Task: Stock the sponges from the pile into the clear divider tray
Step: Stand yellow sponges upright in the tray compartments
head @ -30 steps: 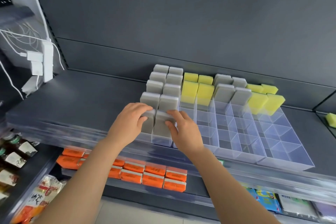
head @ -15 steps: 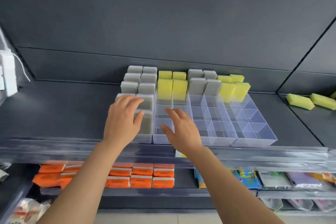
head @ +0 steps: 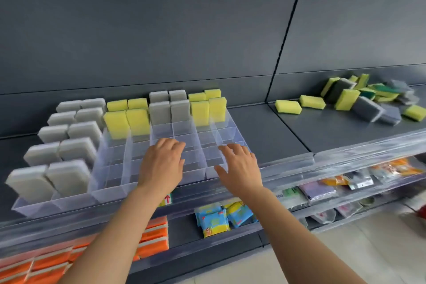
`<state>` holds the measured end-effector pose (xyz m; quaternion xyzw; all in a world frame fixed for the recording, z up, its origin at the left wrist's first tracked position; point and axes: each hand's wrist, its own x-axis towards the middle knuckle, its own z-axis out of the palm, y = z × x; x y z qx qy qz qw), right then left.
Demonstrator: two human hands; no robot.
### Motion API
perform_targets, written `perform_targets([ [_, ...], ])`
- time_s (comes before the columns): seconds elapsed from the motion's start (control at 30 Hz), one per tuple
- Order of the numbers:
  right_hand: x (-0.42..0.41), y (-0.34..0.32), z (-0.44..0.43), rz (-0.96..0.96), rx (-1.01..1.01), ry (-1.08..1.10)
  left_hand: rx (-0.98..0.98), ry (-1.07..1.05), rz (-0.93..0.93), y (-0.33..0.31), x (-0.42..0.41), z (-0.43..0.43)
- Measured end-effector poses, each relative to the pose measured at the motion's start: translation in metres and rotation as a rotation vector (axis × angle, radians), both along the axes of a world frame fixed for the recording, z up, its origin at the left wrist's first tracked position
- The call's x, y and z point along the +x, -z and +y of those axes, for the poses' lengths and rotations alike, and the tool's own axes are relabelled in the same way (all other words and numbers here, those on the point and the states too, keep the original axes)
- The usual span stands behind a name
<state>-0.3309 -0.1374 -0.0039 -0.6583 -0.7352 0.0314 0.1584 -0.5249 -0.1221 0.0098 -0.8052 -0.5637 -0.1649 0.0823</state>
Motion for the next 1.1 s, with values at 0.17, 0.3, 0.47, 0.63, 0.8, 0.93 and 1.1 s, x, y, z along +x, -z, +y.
perform_targets([
  [0.17,0.090,0.002,-0.006,-0.029,-0.014,0.057,-0.028,0.055,-0.001,0.007,0.088,0.008],
  [0.3,0.156,0.006,-0.008,-0.058,-0.021,0.107,-0.037,0.108,-0.016,0.010,0.153,0.017],
  [0.47,0.227,0.008,-0.007,-0.054,-0.050,0.190,-0.040,0.169,-0.014,0.011,0.227,0.031],
  [0.63,0.285,0.009,0.009,-0.053,-0.071,0.254,-0.043,0.232,0.008,0.015,0.288,0.060],
  [0.8,0.336,0.012,0.040,-0.071,-0.085,0.287,-0.056,0.272,0.034,0.023,0.342,0.101],
  [0.93,0.375,0.017,0.076,-0.069,-0.095,0.314,-0.064,0.281,0.056,0.030,0.384,0.143],
  [1.1,0.418,0.021,0.130,-0.065,-0.114,0.321,-0.084,0.246,0.075,0.033,0.426,0.201],
])
